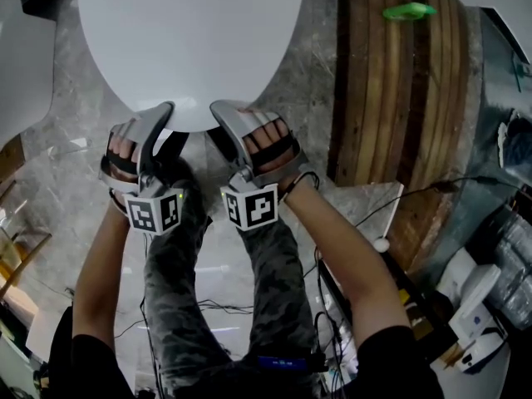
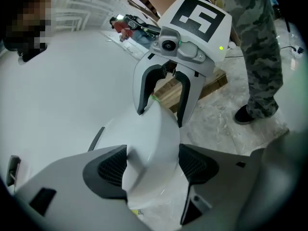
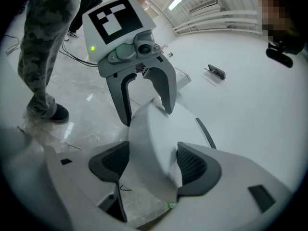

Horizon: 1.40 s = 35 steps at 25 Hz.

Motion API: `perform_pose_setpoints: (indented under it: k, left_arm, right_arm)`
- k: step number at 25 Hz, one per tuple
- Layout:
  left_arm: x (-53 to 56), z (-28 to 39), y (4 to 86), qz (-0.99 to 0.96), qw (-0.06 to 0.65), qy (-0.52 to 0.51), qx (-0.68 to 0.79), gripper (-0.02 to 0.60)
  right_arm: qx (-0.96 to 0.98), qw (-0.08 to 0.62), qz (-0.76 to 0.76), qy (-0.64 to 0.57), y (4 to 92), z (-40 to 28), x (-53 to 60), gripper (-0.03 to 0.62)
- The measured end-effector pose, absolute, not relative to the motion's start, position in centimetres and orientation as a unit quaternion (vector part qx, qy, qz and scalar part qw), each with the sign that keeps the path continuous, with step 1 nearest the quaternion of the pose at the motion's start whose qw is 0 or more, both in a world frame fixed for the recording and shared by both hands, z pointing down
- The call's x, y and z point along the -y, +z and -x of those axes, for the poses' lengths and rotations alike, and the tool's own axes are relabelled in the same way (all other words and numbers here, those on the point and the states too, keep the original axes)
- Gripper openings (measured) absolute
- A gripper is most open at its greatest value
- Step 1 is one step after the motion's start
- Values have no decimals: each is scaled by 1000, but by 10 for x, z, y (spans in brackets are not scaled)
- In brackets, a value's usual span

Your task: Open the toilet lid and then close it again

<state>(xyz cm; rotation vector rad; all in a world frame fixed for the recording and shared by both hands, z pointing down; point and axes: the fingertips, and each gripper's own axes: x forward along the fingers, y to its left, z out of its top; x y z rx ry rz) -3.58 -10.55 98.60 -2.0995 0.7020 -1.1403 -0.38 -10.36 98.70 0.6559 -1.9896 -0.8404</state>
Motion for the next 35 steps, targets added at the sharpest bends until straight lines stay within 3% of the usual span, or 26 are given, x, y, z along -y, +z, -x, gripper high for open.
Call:
perform_pose_setpoints:
  k: [11, 16, 30, 35]
  left_arm:
    - [101, 25, 888, 822, 316, -428, -201, 330]
    - [104, 25, 822, 841, 278, -436, -160, 295]
    - [184, 42, 627, 880, 185, -405, -165, 276]
    - [222, 45, 575, 903, 126, -373, -171, 264]
  right_arm:
    - [839, 425, -194, -280, 890, 0, 104, 307]
    - [857, 432, -136, -246, 822, 5, 109, 307]
    - [890, 420, -82, -156, 630, 20, 190, 304]
    - [899, 414, -87, -114, 579, 22, 225, 271]
